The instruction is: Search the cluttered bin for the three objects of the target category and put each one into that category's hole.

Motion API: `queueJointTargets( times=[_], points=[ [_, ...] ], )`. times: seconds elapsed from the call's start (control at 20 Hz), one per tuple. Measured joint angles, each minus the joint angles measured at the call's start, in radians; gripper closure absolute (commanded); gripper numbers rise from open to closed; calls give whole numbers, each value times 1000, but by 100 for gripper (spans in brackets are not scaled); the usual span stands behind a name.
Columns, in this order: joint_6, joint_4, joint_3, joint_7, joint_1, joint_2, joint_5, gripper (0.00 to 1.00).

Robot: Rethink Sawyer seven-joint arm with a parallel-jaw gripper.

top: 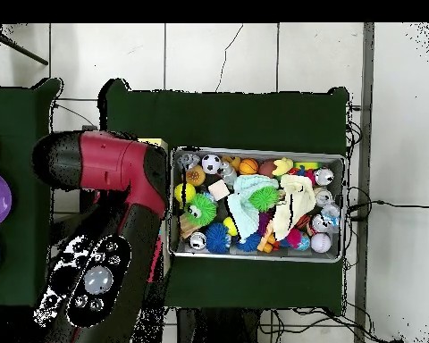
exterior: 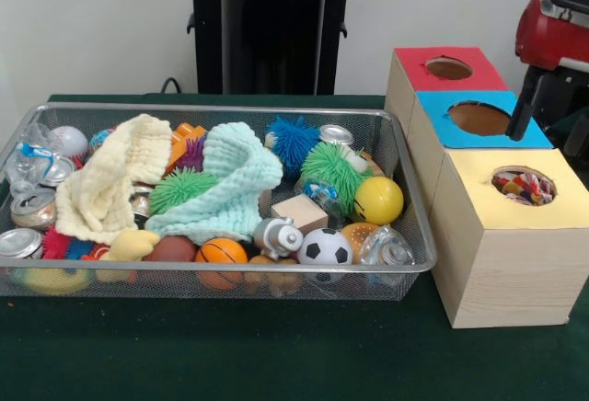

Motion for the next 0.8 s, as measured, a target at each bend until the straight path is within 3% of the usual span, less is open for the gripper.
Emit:
queueJointTargets(
  times=[0.8],
  points=[
    [-32,25,0,0,-74,-54,-11,0]
  ],
)
